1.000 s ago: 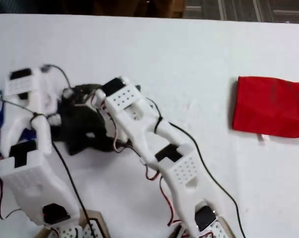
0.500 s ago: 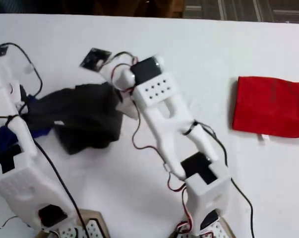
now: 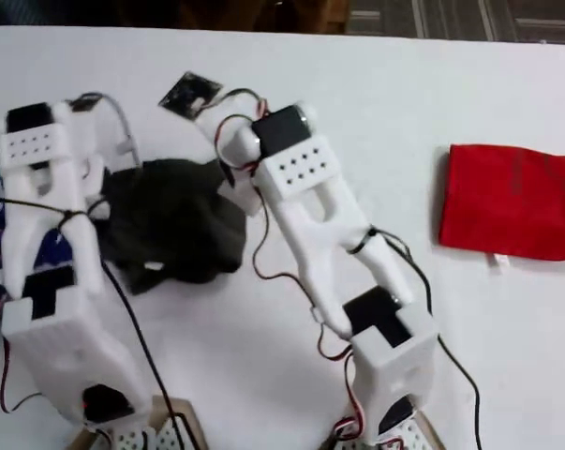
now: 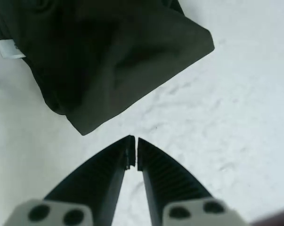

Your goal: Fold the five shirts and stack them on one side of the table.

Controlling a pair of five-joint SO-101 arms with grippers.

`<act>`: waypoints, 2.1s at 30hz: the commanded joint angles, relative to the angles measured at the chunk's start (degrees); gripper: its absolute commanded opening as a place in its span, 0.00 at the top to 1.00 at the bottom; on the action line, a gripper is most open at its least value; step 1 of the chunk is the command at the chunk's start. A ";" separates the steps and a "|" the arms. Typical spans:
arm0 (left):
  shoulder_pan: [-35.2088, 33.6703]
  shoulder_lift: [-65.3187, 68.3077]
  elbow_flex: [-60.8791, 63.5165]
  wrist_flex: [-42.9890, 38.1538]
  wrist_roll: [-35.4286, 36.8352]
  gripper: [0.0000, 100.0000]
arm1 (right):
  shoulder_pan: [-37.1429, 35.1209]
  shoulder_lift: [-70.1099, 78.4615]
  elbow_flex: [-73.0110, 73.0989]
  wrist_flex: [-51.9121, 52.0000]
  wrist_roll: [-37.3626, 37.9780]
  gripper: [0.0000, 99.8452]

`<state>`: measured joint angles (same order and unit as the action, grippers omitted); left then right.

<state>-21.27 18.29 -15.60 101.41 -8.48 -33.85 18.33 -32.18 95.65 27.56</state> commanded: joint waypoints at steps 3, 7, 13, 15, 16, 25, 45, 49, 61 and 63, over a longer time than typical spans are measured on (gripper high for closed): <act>0.97 -10.11 -2.95 0.97 -5.54 0.93 | 0.57 1.71 -0.97 -0.75 -0.79 0.98; -0.70 -15.56 -2.86 1.05 -6.07 0.80 | 1.10 3.03 -1.05 -0.84 -0.53 0.98; -2.11 -19.96 1.36 0.88 -10.99 0.76 | 0.66 3.12 -1.14 -2.07 -0.79 0.98; -6.77 -20.13 -0.92 0.88 -9.67 0.76 | 0.40 3.21 -0.97 -2.15 -0.88 0.98; -9.67 -20.13 -2.07 0.88 -9.76 0.76 | -0.04 3.21 -0.97 -2.24 -0.88 0.98; -27.87 -20.04 -1.63 0.79 -15.12 0.76 | -6.90 8.48 -1.05 -11.38 0.88 0.98; -32.35 -20.04 10.33 -5.10 -15.56 0.76 | 1.10 26.77 -9.67 5.49 7.74 0.98; -32.53 -20.04 10.33 -5.27 -15.56 0.76 | 0.66 24.04 -9.58 5.49 7.74 0.98; -32.53 -20.04 10.42 -5.10 -15.56 0.76 | 6.11 19.47 -4.57 5.58 7.21 0.98; -32.53 -20.04 10.42 -4.92 -15.56 0.76 | 6.99 19.47 -4.66 5.58 7.12 0.98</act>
<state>-53.27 0.70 -5.05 96.66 -23.43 -28.13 42.15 -36.66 100.04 34.95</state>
